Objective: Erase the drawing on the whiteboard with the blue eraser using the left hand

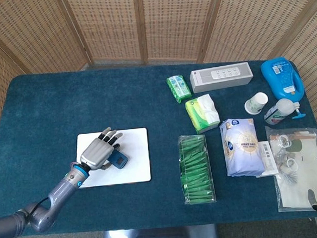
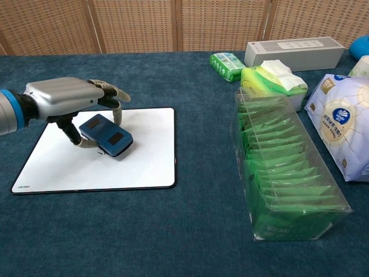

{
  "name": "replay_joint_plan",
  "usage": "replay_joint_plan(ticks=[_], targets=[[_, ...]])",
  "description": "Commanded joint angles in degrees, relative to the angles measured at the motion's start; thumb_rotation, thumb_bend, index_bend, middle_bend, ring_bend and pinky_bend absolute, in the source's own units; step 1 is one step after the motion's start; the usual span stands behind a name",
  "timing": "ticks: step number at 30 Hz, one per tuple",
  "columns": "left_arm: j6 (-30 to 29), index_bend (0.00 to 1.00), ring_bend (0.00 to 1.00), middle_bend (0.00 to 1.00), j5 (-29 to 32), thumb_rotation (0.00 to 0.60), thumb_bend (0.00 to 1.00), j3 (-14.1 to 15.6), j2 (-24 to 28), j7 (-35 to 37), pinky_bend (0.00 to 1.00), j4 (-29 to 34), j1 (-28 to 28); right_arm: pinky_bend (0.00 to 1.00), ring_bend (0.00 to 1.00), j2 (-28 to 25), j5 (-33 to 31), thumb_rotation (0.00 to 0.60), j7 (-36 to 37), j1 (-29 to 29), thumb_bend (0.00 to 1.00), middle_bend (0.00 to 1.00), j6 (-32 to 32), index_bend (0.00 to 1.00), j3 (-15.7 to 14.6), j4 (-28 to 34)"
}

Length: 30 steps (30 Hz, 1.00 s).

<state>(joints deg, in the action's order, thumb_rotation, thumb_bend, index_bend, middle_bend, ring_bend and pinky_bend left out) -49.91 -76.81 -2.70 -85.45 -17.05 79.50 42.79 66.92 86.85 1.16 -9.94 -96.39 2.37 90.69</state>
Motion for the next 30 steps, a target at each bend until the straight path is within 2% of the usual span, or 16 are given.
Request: replay_joint_plan(ticks=[1, 8, 12, 25, 30], targets=[[1.64, 0.81, 0.00, 0.11, 2.39, 0.600, 0.34, -2.18, -2.60, -0.03, 0.00, -3.49, 1.67, 0.06, 0.00, -0.01, -0.16, 0.600, 0.09, -0.17, 0.39, 0.11, -0.10, 0.10, -0.04, -0.07], [3.37, 0.81, 0.00, 0.11, 4.14, 0.600, 0.34, -2.87, -5.06, -0.26, 0.00, -6.77, 2.86, 0.06, 0.00, -0.21, -0.25, 0.600, 0.12, -0.46, 0.39, 0.11, -0.44, 0.10, -0.08, 0.02], [3.85, 0.81, 0.00, 0.11, 3.42, 0.600, 0.34, -1.43, -5.12, -1.22, 0.00, -6.41, 2.85, 0.07, 0.00, -0.30, -0.22, 0.600, -0.05, -0.41, 0.39, 0.11, -0.31, 0.10, -0.10, 0.19], [2.83, 0.82, 0.00, 0.13, -1.03, 0.600, 0.34, 3.72, 1.32, -3.44, 0.00, 2.43, 1.14, 0.06, 0.00, -0.05, 0.24, 0.600, -0.51, -0.18, 0.39, 0.11, -0.14, 0.10, -0.20, 0.47], [-0.38, 0.82, 0.00, 0.14, -4.70, 0.600, 0.34, 6.01, 4.22, -2.27, 0.00, 7.06, -0.86, 0.07, 0.00, 0.03, 0.30, 0.600, -0.46, -0.04, 0.39, 0.11, 0.00, 0.10, -0.16, 0.37]])
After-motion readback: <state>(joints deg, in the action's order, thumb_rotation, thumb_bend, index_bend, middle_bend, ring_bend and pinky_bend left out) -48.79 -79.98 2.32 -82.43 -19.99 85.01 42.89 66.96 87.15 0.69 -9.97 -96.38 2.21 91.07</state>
